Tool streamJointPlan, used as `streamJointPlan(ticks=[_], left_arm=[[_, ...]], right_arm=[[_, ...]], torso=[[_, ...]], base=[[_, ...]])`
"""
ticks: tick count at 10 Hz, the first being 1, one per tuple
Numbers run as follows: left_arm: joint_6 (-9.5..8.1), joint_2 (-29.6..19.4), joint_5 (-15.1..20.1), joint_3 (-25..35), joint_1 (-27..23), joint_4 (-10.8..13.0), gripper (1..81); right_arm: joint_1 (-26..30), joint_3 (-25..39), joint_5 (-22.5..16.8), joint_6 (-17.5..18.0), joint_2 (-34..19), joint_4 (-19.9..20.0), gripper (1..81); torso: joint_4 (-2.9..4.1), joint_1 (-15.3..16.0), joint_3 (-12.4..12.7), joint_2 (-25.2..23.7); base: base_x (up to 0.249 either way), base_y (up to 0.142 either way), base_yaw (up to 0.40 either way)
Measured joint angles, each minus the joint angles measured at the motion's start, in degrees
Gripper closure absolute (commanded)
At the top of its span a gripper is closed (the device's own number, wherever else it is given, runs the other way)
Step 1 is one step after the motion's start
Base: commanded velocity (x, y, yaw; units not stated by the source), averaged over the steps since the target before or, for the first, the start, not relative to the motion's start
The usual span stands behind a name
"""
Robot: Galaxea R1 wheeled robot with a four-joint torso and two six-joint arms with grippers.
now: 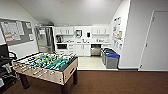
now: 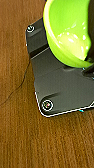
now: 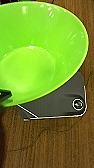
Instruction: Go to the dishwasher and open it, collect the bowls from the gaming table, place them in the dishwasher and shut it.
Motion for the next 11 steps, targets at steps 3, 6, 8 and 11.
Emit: streamJointPlan(ticks=[3,6,8,11], left_arm=[[0.00,0.02,0.00,0.00,0.00,0.02,81.1],[0.00,0.20,0.00,0.00,0.00,0.00,81.1],[0.00,0.41,0.02,0.00,-0.02,0.02,81.1],[0.00,0.06,0.33,-0.12,0.30,0.02,81.1]], right_arm=[[0.00,0.00,-0.02,0.00,0.00,0.00,81.1],[0.28,0.00,-0.05,0.00,0.00,-0.02,81.1],[0.41,0.00,0.00,-0.02,-0.05,-0.04,81.1],[0.00,0.00,-0.09,0.01,-0.11,-0.09,81.1]], torso=[[0.00,0.00,0.00,0.00],[0.00,0.02,0.00,0.00],[0.00,0.02,0.00,0.02],[0.00,-0.05,0.00,0.00]], base=[[0.162,-0.076,0.000],[0.162,-0.077,0.000],[0.161,0.000,0.000],[0.164,0.000,0.000]])
